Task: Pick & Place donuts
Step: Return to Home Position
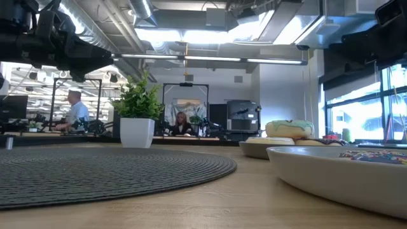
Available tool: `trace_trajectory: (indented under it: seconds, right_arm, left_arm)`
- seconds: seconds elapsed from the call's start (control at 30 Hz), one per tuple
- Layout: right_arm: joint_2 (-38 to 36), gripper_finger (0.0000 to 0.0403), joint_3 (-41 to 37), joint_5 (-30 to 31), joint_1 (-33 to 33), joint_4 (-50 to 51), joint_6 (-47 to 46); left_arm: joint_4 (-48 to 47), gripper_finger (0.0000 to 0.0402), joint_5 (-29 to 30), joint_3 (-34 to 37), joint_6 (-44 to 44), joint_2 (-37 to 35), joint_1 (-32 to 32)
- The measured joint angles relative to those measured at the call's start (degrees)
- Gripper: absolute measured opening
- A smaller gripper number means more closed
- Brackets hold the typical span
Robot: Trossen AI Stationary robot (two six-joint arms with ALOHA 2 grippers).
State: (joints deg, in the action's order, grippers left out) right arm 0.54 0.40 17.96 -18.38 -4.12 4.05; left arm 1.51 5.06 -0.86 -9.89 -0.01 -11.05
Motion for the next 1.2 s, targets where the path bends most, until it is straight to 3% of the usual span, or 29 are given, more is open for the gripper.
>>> trace_trajectory:
  seconds: [0.4,0.6,0.8,1.2]
  right_arm:
    - [0.7,0.0168,0.0,-3.0,12.2,0.7,0.1]
    - [5.3,0.0168,0.0,-2.7,15.6,0.7,-1.7]
    - [10.2,0.0168,0.0,-2.9,17.3,0.8,-2.3]
    - [9.9,0.0168,0.0,-3.0,17.3,0.6,-2.5]
  left_arm:
    - [-0.2,0.0134,0.4,0.0,3.1,0.0,0.0]
    - [-0.9,0.0133,0.3,0.0,3.2,0.0,0.0]
    - [-0.9,0.0136,0.3,0.0,3.1,0.0,0.0]
    - [-0.9,0.0133,0.3,0.0,4.2,0.0,0.0]
